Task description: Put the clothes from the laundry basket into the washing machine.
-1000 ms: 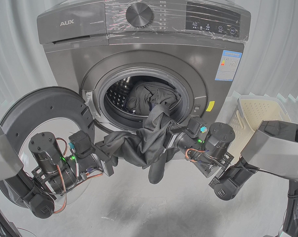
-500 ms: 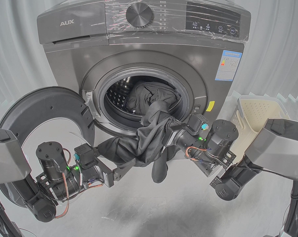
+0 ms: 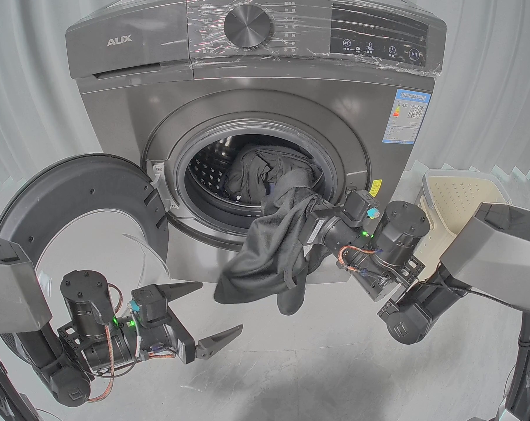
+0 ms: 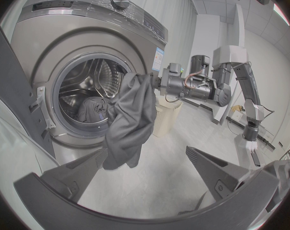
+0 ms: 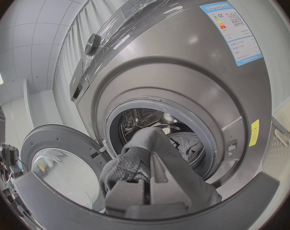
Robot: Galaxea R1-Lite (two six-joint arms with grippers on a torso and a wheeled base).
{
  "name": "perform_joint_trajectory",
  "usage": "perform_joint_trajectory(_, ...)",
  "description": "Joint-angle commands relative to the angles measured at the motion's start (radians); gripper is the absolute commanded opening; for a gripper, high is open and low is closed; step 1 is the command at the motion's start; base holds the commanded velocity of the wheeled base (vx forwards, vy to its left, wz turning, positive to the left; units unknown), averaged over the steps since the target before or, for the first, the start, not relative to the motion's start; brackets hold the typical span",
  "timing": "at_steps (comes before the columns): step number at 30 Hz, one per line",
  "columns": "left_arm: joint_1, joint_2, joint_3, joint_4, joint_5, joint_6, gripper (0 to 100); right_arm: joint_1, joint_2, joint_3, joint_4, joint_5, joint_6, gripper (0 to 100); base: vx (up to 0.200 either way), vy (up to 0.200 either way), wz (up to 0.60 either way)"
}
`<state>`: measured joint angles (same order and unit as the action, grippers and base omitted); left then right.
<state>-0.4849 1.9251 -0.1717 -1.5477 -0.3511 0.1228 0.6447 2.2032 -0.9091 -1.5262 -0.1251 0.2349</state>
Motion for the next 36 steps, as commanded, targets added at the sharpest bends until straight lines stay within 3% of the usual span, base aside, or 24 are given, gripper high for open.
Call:
perform_joint_trajectory(1,-0.001,0.0,0.034,0.0,-0.009,0.011,100,0.003,-0.002,-0.004,0.0,-0.001,0.0,0,0.0,0.0,0.0)
perform_joint_trajectory(7,-0.001,-0.005,0.06,0.0,-0.039,0.024,100,-0.002,-0.007,-0.008,-0.003,-0.001,0.0,0,0.0,0.0,0.0)
perform_joint_trajectory(25,-0.006,0.031,-0.14,-0.002,0.006,-0.009,100,0.17,0.016,0.009,-0.006,0.004,-0.002,0,0.0,0.0,0.0)
perform_joint_trajectory(28,-0.008,0.029,-0.152,-0.003,0.009,-0.031,100,0.188,0.016,0.009,-0.008,0.004,-0.002,0,0.0,0.0,0.0)
perform_joint_trajectory(36,-0.008,0.058,-0.16,-0.003,0.015,-0.035,100,0.208,0.009,0.013,-0.012,0.005,0.0,0,0.0,0.0,0.0)
